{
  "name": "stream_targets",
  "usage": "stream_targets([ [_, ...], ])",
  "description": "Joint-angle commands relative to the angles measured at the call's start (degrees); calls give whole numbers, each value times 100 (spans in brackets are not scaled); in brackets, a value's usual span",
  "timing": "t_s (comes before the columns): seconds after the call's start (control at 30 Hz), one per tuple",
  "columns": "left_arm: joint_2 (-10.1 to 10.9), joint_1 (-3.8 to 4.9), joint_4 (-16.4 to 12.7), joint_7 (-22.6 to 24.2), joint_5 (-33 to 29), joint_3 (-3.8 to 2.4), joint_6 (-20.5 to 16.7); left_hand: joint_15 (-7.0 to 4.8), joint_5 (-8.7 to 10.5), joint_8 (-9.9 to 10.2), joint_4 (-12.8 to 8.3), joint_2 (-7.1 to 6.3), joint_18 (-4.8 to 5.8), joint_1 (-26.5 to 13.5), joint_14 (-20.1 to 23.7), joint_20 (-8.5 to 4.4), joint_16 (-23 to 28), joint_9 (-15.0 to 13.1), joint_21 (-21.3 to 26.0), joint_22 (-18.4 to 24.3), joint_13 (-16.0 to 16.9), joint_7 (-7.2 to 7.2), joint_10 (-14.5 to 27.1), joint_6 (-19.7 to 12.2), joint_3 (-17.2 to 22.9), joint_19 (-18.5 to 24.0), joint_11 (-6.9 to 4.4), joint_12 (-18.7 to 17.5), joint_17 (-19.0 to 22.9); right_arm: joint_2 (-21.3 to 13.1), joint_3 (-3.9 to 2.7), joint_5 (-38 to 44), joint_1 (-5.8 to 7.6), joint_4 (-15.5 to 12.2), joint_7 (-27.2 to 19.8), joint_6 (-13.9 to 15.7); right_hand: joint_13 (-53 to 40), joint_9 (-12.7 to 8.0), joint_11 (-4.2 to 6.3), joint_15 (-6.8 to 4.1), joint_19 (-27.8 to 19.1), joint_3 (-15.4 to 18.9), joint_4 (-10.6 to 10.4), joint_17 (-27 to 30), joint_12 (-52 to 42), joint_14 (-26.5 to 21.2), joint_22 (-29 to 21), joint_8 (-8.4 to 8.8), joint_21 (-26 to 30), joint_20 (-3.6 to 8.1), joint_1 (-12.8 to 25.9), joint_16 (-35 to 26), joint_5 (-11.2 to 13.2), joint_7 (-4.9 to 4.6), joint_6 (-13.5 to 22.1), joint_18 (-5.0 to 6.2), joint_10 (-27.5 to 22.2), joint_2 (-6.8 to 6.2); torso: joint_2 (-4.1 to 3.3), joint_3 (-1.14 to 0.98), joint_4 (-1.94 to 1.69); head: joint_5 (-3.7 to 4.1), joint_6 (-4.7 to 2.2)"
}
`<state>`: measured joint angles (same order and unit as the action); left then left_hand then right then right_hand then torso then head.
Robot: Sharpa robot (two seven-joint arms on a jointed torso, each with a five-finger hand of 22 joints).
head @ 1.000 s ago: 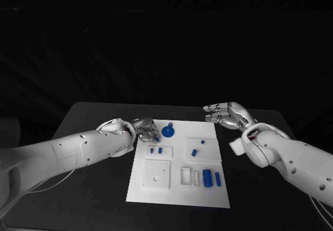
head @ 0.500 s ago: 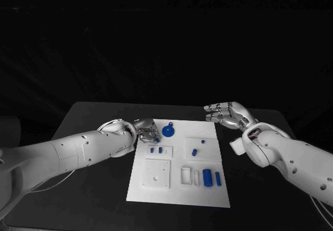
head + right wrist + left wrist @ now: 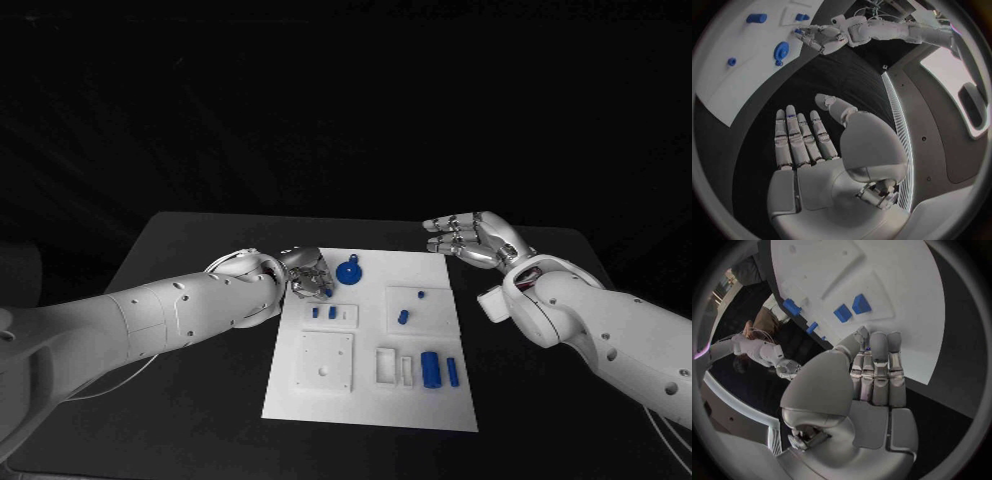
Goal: Assemble the parts on the task board
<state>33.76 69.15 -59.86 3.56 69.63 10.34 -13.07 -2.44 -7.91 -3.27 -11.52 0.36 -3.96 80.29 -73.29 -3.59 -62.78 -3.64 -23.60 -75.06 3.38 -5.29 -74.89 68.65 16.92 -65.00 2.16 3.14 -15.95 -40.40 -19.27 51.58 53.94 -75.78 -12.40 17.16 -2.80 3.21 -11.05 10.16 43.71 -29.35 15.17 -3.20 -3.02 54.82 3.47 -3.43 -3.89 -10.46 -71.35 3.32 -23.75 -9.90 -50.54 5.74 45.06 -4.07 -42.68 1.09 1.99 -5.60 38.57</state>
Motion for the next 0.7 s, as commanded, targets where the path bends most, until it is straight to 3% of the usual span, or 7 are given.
stream_targets([
  [0.03,-32,-16,-22,-4,34,12,123,10,27,-33,13,-8,-98,9,-26,16,-6,-10,7,-107,3,-33,27,6,-24,-4,28,25,9,4,-2,23,-3,-7,-75,-82,-7,4,6,-3,3,43,4,-9,14,24,-5,18,18,5,34,-5,-36,-1,-30,-57,36,10,0,5,-2,8,5],
  [0.33,-50,-18,-32,-43,141,37,231,7,34,-35,12,-11,-94,9,-20,16,-20,-12,-1,-108,5,-26,1,32,-34,7,18,28,6,9,-2,23,-4,3,-74,-94,-8,4,7,-2,-1,30,6,-9,13,21,-5,17,19,6,31,-5,-34,3,-51,-58,57,20,4,5,-10,10,14],
  [0.7,-79,-18,-45,-58,504,111,303,4,85,-29,-1,-48,-62,40,33,11,-59,-7,7,-107,6,-21,-37,30,-126,44,5,31,2,16,-2,23,-7,14,-69,-105,-8,4,7,-2,-1,30,6,-9,13,21,-5,17,19,6,31,-5,-34,3,-51,-58,57,20,3,3,1,5,9],
])
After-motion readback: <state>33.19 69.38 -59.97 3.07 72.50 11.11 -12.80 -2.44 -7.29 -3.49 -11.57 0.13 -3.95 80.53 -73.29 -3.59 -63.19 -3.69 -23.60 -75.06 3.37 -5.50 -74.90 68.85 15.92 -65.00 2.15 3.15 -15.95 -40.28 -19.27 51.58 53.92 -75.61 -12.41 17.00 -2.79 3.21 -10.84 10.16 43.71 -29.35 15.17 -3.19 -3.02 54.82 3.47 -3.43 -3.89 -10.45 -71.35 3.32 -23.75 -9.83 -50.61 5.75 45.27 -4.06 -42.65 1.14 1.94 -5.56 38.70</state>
